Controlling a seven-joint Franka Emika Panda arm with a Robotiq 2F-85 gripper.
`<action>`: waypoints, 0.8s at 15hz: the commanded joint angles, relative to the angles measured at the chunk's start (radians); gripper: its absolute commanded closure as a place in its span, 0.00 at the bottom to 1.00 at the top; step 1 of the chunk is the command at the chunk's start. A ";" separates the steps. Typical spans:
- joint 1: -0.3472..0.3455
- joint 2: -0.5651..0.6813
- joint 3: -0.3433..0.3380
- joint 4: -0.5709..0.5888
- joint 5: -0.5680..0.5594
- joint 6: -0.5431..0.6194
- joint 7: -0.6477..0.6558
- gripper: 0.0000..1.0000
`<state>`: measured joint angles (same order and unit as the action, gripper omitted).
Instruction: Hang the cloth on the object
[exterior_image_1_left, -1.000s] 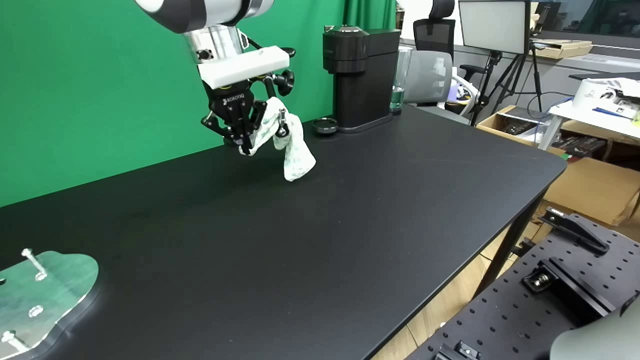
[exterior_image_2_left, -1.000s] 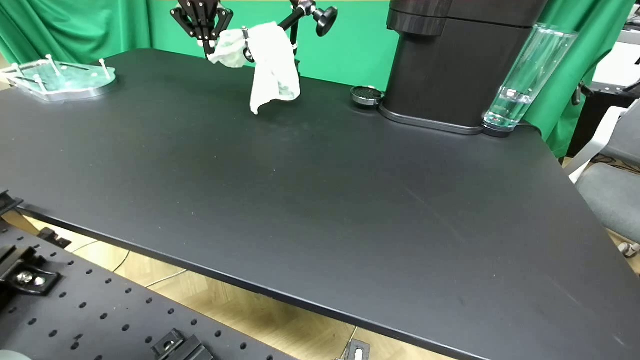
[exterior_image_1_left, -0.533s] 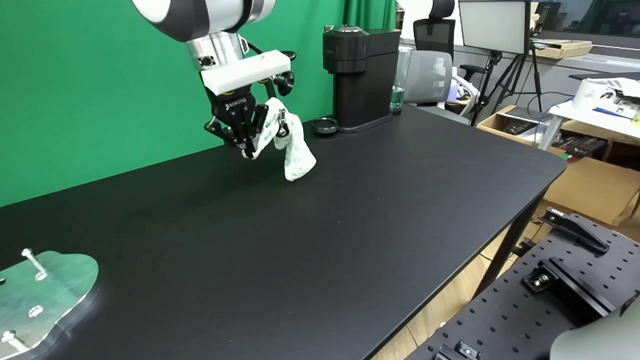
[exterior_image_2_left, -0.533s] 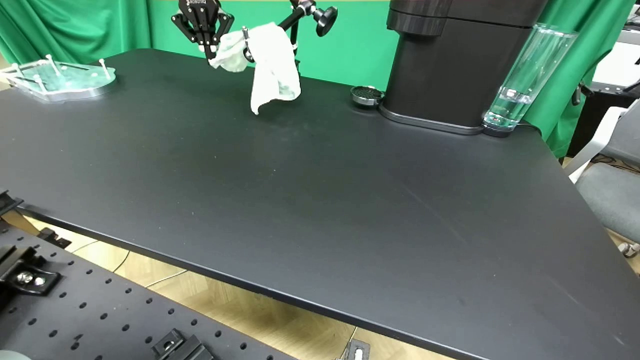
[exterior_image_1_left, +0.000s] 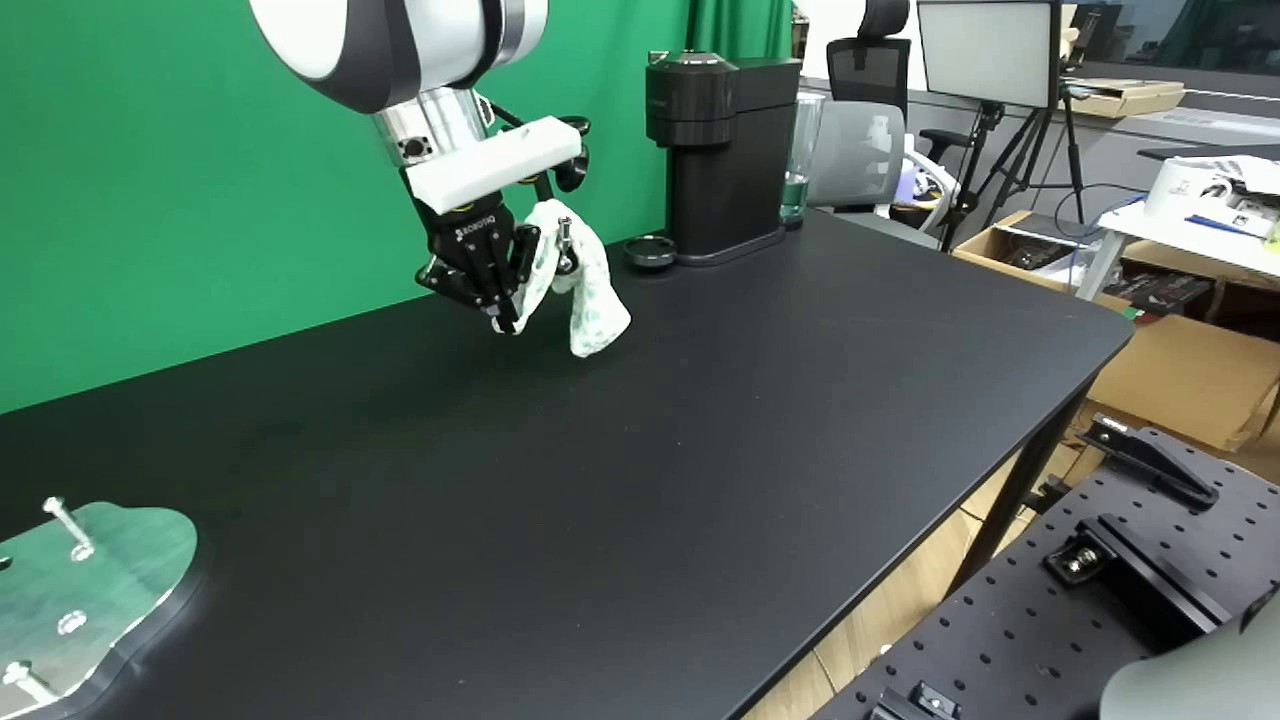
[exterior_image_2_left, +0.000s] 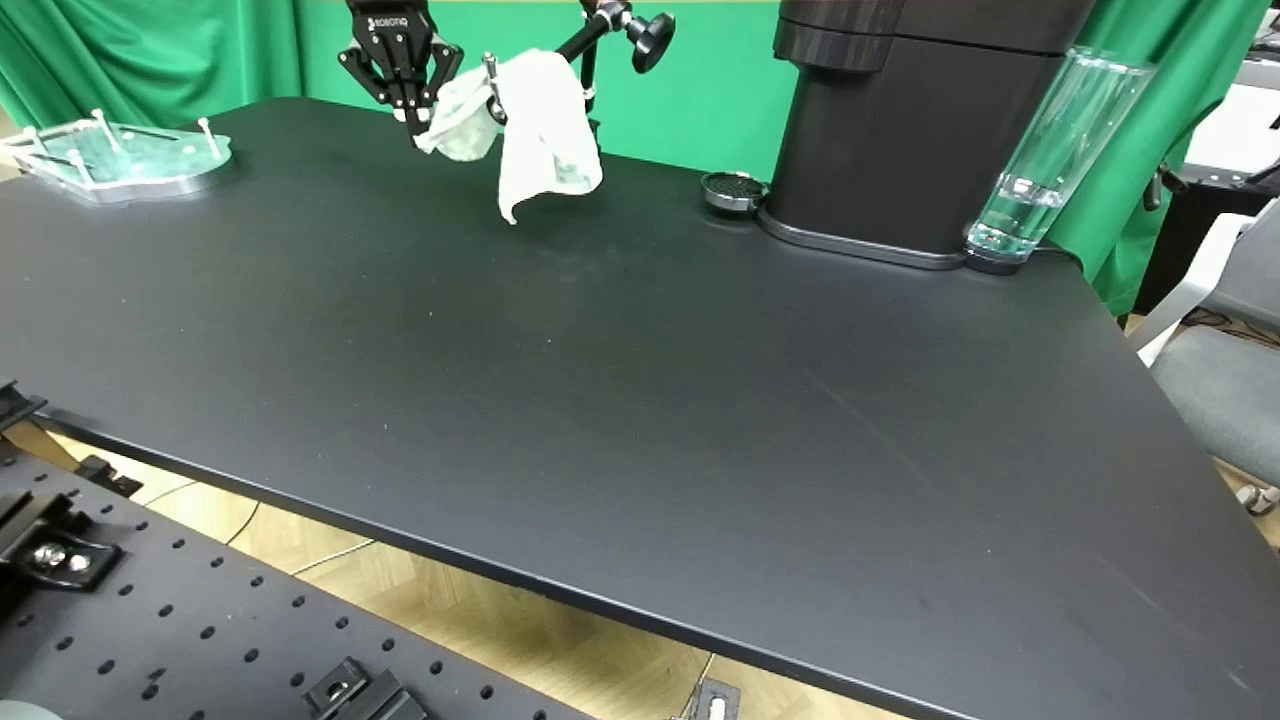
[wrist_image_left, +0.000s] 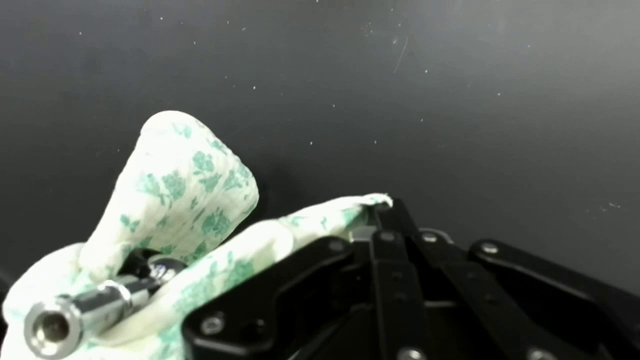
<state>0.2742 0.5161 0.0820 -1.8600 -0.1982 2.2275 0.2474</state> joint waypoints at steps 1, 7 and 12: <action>0.014 0.000 -0.007 0.008 -0.009 -0.042 0.009 0.73; 0.024 -0.006 -0.006 0.015 -0.021 -0.049 0.007 0.34; 0.044 -0.016 -0.007 0.024 -0.059 -0.033 0.007 0.02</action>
<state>0.3000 0.5180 0.0824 -1.8496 -0.2239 2.2051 0.2470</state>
